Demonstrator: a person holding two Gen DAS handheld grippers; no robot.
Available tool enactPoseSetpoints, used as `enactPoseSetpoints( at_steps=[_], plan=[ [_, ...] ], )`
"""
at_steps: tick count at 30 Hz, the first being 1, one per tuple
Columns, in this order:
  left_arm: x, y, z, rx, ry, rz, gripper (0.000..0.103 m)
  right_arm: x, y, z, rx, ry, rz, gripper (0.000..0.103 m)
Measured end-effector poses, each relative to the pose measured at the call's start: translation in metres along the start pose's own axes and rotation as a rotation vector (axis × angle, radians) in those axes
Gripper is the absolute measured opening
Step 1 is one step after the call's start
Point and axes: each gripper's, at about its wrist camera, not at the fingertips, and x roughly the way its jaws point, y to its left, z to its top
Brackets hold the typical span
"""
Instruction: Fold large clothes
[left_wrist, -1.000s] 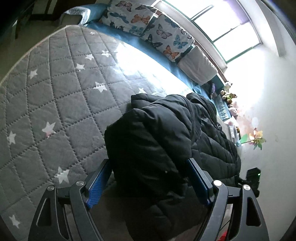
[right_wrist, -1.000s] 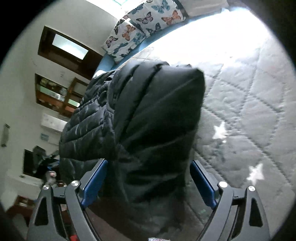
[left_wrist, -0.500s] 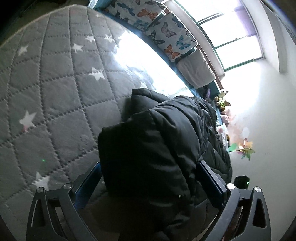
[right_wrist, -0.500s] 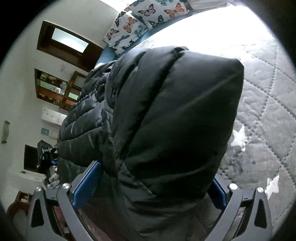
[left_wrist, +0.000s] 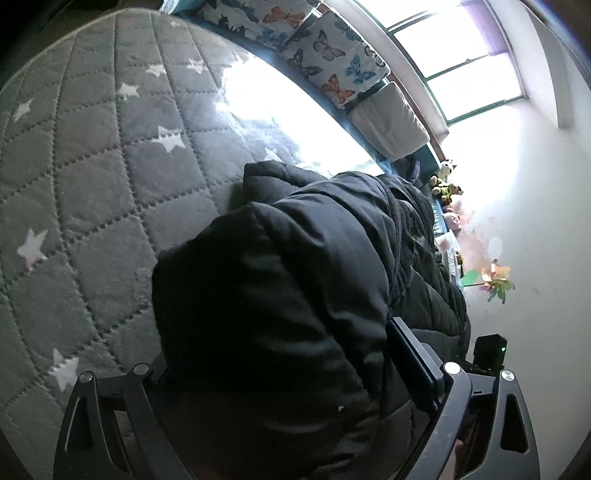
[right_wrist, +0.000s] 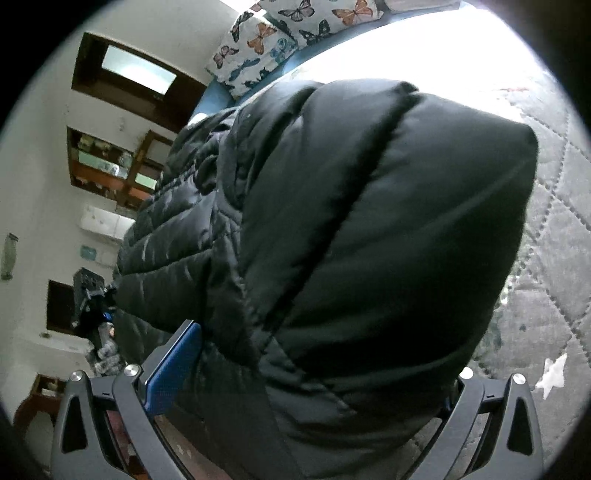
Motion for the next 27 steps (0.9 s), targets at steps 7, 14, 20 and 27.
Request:
enactPoseSetpoints(
  at_steps=[7,14,20,27],
  plan=[
    [0.014,-0.006,-0.001,-0.021,0.032,-0.071,0.079,-0.004,0.011,-0.004,-0.038,-0.029,0.004,0.096],
    [0.024,-0.005,0.014,-0.035,0.080,-0.073,0.083,-0.010,0.010,-0.003,-0.059,-0.045,0.018,0.085],
    [0.022,-0.007,0.013,-0.038,0.070,-0.071,0.070,-0.006,0.010,-0.003,-0.045,-0.057,0.041,0.082],
    [-0.002,-0.076,0.004,0.093,0.018,-0.021,0.054,-0.044,0.040,-0.012,-0.118,-0.160,0.041,0.051]
  ],
)
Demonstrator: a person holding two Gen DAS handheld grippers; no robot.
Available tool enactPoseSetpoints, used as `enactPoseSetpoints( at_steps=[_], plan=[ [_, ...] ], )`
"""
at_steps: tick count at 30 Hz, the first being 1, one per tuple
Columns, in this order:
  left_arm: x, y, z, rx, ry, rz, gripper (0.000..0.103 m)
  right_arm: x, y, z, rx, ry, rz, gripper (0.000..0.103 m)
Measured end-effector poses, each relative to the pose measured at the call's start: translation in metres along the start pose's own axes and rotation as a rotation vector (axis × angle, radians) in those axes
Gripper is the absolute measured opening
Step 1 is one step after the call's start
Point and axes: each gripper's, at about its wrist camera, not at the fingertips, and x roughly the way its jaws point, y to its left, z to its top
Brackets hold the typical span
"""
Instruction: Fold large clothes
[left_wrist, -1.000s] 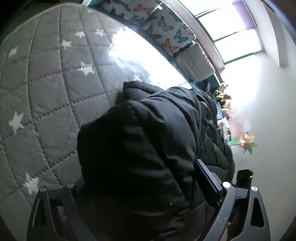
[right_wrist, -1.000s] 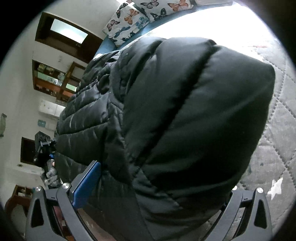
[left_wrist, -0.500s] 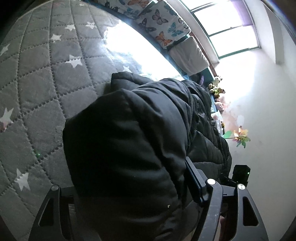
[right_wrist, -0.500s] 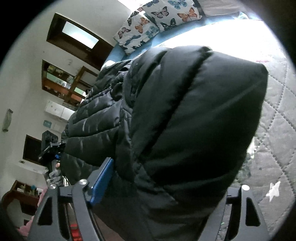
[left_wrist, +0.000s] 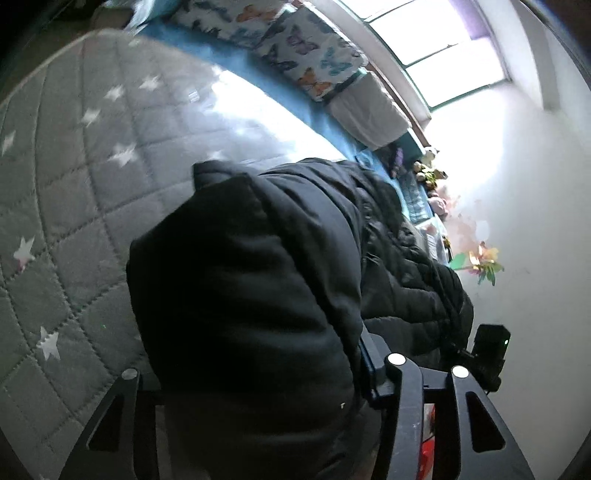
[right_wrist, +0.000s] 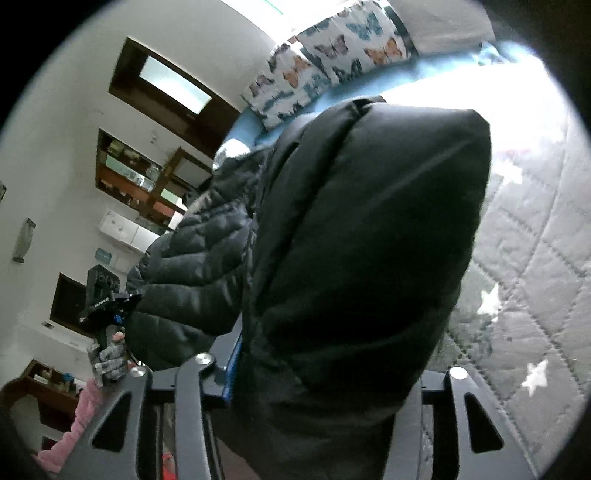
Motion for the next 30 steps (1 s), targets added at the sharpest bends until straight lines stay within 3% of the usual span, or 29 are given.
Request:
enactPoseSetpoints(
  at_steps=[9,20,23,25,26,28,30],
  plan=[
    [0.025,-0.119,0.012,0.126,0.012,-0.069,0.052,-0.069,0.012,0.013,-0.052,-0.121,-0.071,0.047],
    [0.150,-0.296,0.038,0.262,0.082,-0.172,0.052,-0.174,-0.042,0.032,-0.013,-0.322,-0.255,0.047],
    [0.198,-0.316,0.033,0.270,0.122,-0.145,0.051,-0.170,-0.070,0.030,0.015,-0.331,-0.311,0.049],
    [0.232,-0.318,0.024,0.271,0.169,-0.099,0.051,-0.157,-0.098,0.023,0.065,-0.307,-0.345,0.053],
    [0.253,-0.315,0.018,0.263,0.192,-0.040,0.052,-0.141,-0.119,0.018,0.108,-0.279,-0.377,0.055],
    [0.270,-0.309,0.008,0.277,0.187,0.032,0.054,-0.119,-0.147,0.009,0.174,-0.231,-0.453,0.068],
    [0.285,-0.297,0.012,0.225,0.203,0.012,0.063,-0.109,-0.177,-0.002,0.251,-0.233,-0.429,0.080]
  ],
)
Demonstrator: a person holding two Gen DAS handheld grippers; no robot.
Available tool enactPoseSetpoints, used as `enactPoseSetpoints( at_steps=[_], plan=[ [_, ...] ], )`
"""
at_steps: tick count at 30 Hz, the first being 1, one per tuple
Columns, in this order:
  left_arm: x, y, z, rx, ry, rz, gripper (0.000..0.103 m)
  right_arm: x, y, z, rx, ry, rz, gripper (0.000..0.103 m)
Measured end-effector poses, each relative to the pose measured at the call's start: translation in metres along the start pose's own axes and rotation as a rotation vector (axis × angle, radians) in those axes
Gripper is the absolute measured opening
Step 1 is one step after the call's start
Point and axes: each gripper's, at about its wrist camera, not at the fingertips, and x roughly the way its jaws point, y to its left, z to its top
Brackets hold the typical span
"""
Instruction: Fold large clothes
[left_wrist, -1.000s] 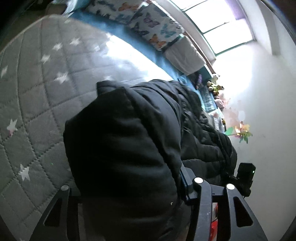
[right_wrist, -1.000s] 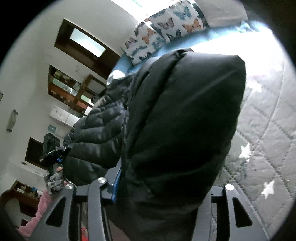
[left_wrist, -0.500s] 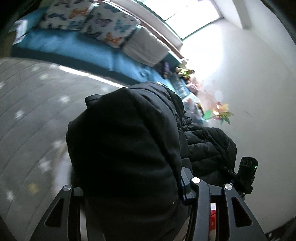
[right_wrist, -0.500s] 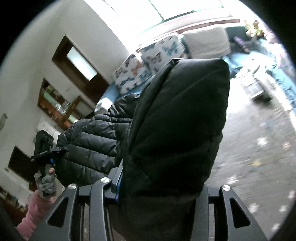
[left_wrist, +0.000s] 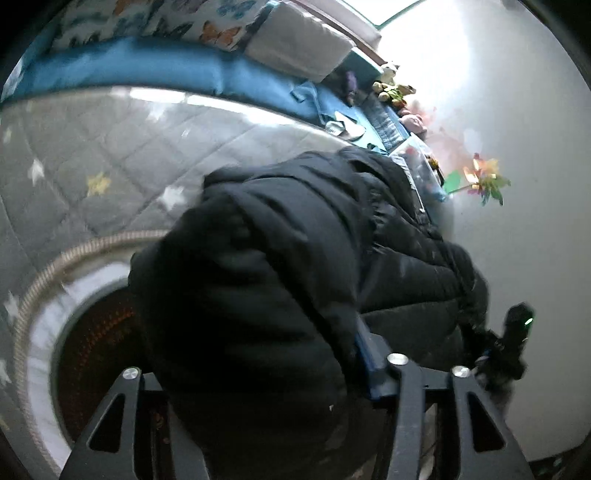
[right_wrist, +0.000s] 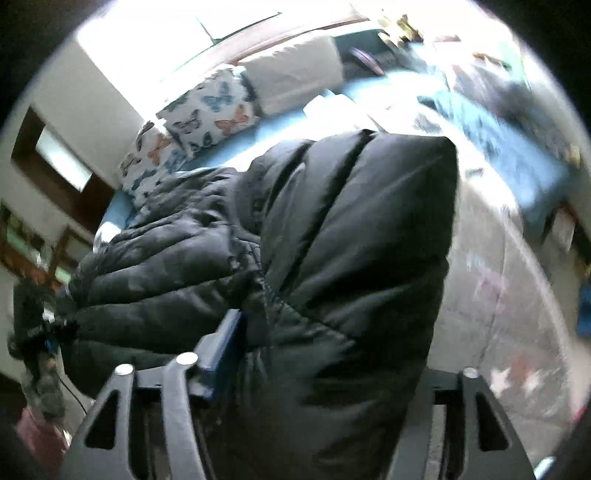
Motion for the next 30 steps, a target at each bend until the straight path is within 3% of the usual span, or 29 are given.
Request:
enactPoseSetpoints(
  at_steps=[3,9,13,14,17,19,23,26,30],
  plan=[
    [0.003,0.004,0.005,-0.051,0.020,-0.041,0.063,0.003,-0.013,0.000,0.063,-0.002,0.046,0.081],
    [-0.012,-0.009,0.015,-0.003,0.020,-0.023,0.063,-0.034,-0.022,0.009,0.012,-0.005,-0.053,0.081],
    [-0.050,0.008,0.020,-0.020,0.002,0.010,0.063,-0.076,-0.034,0.011,-0.005,-0.090,-0.106,0.081],
    [-0.071,0.022,0.008,-0.028,0.000,0.001,0.063,-0.086,-0.030,0.011,-0.016,-0.112,-0.115,0.081],
    [-0.110,0.040,0.003,-0.041,-0.073,0.053,0.063,-0.090,-0.011,0.014,-0.079,-0.144,-0.149,0.081],
    [-0.135,0.045,0.004,-0.031,-0.126,0.066,0.063,-0.085,0.007,0.018,-0.115,-0.152,-0.147,0.081],
    [-0.170,0.023,0.006,0.020,-0.199,0.012,0.063,-0.060,0.039,0.026,-0.168,-0.152,-0.121,0.081],
    [-0.163,-0.008,0.012,0.083,-0.194,-0.028,0.063,-0.033,0.055,0.035,-0.182,-0.134,-0.132,0.081],
    [-0.125,-0.032,0.029,0.118,-0.142,-0.058,0.063,-0.001,0.065,0.045,-0.163,-0.107,-0.153,0.081]
  ],
)
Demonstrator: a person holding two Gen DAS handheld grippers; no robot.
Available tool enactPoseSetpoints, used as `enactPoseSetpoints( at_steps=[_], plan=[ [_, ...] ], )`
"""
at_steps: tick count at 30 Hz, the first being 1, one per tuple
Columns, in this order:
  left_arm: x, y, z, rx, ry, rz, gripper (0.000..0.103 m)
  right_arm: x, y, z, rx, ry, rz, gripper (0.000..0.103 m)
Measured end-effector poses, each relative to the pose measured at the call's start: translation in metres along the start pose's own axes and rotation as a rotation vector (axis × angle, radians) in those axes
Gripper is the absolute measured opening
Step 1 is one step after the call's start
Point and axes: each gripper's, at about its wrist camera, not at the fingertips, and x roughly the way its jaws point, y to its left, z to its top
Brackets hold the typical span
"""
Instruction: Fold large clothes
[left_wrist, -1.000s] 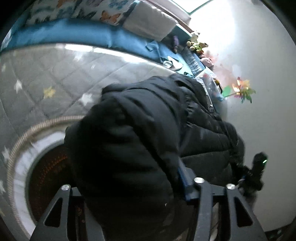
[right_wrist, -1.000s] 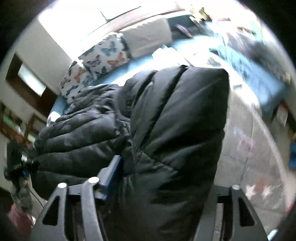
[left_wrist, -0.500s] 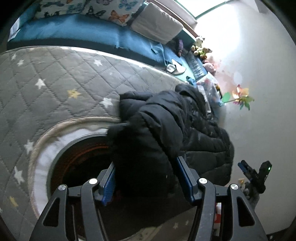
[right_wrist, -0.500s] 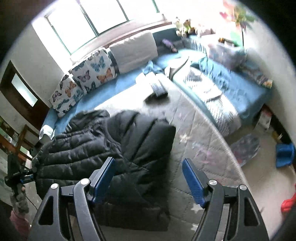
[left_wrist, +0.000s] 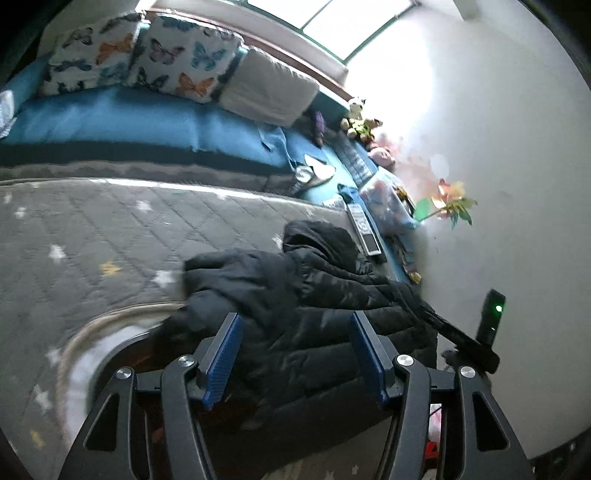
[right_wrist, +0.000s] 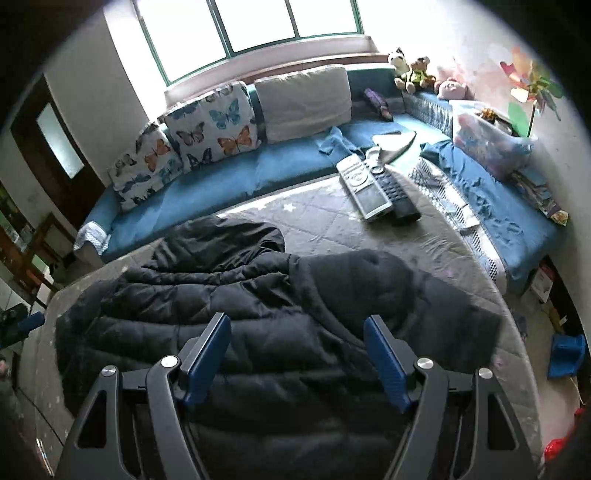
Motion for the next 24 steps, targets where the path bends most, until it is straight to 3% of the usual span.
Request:
enactPoseSetpoints(
  at_steps=[3,7,12,18,21,24],
  plan=[
    [0.032,0.001,0.009,-0.011,0.042,-0.017,0.063,0.022,-0.002,0.002,0.022,0.036,-0.027,0.081],
    [0.079,0.018,0.011,-0.024,0.096,0.060,0.061,0.044,-0.001,-0.002,-0.004,0.074,-0.086,0.084],
    [0.120,0.047,-0.003,-0.048,0.154,0.111,0.051,0.057,0.003,-0.006,-0.035,0.122,-0.130,0.088],
    [0.102,0.047,-0.001,-0.071,0.146,0.084,0.050,0.036,0.019,-0.005,-0.074,0.096,-0.176,0.088],
    [0.075,0.042,0.002,-0.092,0.119,0.063,0.050,0.016,0.035,-0.005,-0.094,0.061,-0.138,0.088],
    [0.051,0.031,-0.007,-0.044,0.096,0.074,0.050,0.001,0.053,-0.012,-0.138,0.051,-0.103,0.088]
  ],
)
